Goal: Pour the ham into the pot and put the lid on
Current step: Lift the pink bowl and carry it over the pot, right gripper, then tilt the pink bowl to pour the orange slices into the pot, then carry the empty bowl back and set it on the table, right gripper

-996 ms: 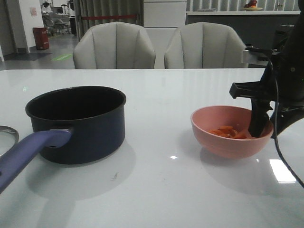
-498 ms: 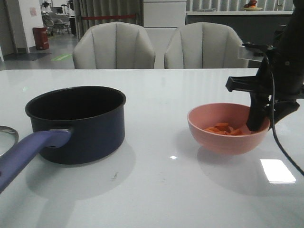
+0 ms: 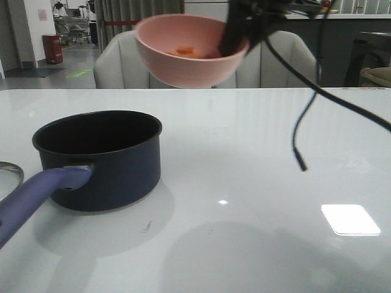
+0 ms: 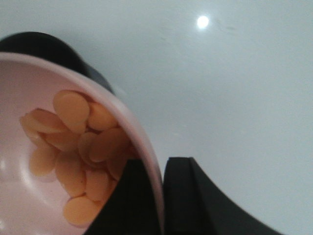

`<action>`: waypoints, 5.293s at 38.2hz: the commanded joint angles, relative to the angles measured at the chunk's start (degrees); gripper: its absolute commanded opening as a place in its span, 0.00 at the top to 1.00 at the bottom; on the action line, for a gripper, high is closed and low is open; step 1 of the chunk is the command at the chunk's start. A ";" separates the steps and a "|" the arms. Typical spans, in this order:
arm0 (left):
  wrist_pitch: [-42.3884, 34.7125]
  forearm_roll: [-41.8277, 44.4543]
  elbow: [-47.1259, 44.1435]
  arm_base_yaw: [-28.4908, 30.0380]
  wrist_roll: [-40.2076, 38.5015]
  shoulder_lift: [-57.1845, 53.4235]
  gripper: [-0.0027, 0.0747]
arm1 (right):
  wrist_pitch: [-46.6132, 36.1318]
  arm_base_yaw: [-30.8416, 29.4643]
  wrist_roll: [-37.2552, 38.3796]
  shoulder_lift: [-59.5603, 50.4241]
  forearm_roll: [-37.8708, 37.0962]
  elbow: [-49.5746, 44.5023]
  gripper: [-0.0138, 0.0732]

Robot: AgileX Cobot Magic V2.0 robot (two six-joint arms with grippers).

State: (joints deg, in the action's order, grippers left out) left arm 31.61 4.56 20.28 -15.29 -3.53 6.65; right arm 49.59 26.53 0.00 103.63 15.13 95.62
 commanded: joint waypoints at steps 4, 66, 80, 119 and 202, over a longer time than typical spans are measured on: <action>-4.21 0.04 1.67 -0.38 0.00 0.62 0.40 | -3.57 6.12 1.86 3.12 -1.85 10.16 0.67; -4.21 -0.28 1.67 -0.38 0.00 0.62 0.40 | -123.37 15.56 -43.73 13.35 -12.75 -22.01 0.68; -4.21 -0.30 1.67 -0.38 0.00 0.62 0.40 | -123.37 15.56 -54.53 15.12 -14.05 -21.96 0.68; -4.34 -0.40 1.25 -0.38 0.00 0.62 0.40 | -27.57 6.78 -10.83 -6.84 -3.44 -8.71 0.68; -4.83 -0.40 1.25 -0.38 0.00 0.62 0.40 | -17.79 -16.27 -6.42 -37.20 -8.57 -30.69 0.33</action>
State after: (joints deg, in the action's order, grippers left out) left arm 31.55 4.46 20.06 -15.29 -3.53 6.65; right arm 39.08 10.44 -5.52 73.62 6.48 67.86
